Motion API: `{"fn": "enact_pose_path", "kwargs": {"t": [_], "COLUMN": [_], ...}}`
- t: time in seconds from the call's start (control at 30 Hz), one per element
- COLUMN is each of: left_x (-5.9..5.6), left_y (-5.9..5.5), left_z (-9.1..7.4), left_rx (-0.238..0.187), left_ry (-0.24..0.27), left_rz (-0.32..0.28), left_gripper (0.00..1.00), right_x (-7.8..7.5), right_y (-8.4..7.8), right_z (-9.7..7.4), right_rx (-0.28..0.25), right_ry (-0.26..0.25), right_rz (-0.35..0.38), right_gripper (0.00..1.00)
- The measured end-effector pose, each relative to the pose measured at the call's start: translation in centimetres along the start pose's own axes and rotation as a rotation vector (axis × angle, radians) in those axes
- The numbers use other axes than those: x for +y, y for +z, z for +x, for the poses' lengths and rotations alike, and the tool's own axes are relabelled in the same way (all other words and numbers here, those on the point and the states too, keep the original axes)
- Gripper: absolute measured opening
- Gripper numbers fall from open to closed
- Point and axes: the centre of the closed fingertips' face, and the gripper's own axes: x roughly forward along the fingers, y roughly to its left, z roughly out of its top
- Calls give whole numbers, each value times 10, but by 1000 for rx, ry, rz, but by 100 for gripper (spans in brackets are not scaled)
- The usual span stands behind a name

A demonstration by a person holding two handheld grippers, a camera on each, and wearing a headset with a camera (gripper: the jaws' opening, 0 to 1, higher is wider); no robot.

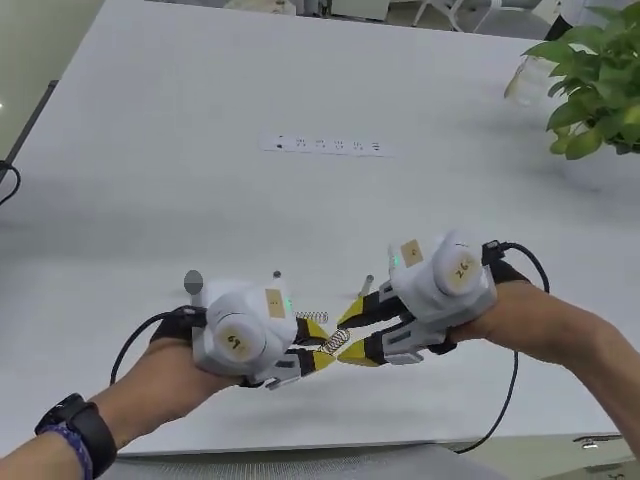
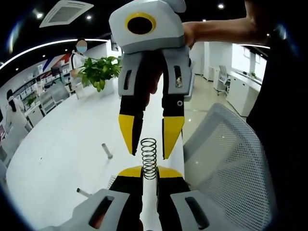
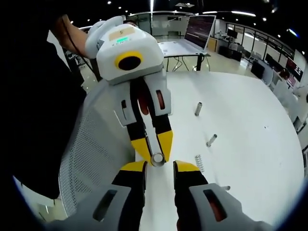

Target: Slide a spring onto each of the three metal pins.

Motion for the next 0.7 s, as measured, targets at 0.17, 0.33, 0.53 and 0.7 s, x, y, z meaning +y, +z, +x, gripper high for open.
{"fn": "enact_pose_path", "kwargs": {"t": [0.17,0.33,0.53,0.7], "left_x": [-4,-8,-13,-13], "left_y": [-1,-2,-5,-7], "left_z": [2,4,5,5], "left_rx": [5,15,30,27], "left_ry": [-15,-31,-54,-54], "left_rz": [2,16,32,22], "left_gripper": [2,2,2,2], "right_x": [4,9,16,15], "right_y": [0,0,-4,-4], "right_z": [4,8,11,11], "right_rx": [22,41,70,66], "right_ry": [18,42,76,70], "right_rz": [-20,-50,-92,-100], "right_gripper": [19,14,9,9]}}
